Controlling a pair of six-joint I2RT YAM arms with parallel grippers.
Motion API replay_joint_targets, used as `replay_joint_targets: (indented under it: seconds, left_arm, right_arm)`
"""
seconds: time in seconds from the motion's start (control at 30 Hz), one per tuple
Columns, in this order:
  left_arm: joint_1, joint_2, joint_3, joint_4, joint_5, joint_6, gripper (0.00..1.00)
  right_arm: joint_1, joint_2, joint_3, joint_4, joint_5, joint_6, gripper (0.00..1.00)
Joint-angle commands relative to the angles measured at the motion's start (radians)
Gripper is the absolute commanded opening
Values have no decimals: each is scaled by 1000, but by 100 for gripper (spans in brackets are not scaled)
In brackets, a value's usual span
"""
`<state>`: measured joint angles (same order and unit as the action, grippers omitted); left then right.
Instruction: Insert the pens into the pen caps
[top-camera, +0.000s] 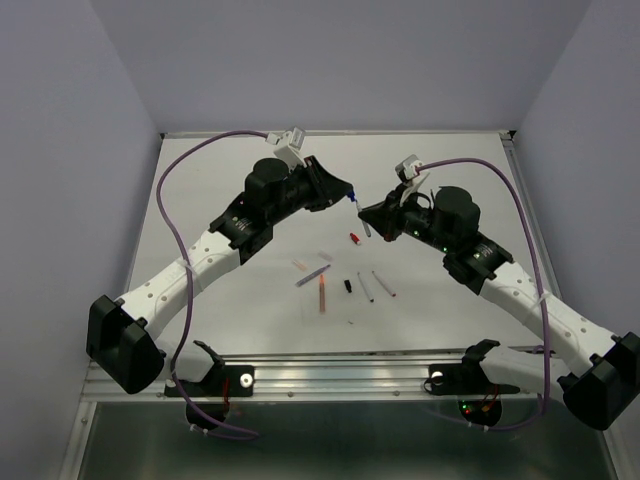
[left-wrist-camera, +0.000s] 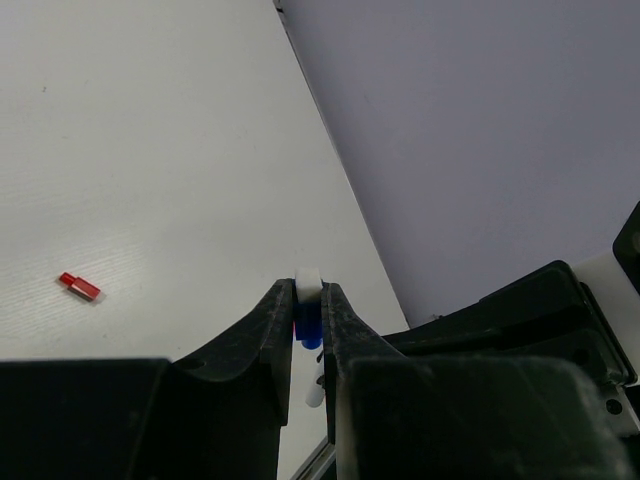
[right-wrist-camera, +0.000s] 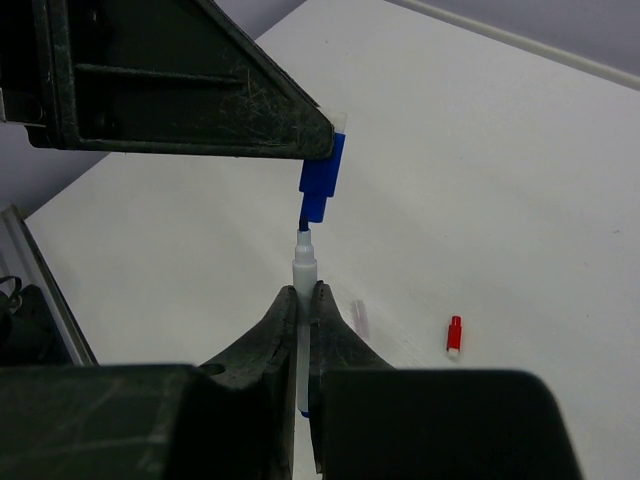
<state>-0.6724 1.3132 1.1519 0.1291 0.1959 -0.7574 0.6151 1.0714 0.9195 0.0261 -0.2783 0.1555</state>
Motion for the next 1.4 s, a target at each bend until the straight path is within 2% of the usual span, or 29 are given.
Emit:
replay_joint_targets:
  seconds: [0.0,0.5,1.37]
  left_arm:
    - [-1,-40,19,12,-33,1,0]
    - [-1,-42,14,23,-15,-13,0]
    - [-1,-37,9,37,20,-7,0]
  right_arm:
    - [-2,-36,32,0,2,9,1]
    - [-2,7,39,-23,-53,-16,1]
    - [-2,28,85,-6,-12,-30,1]
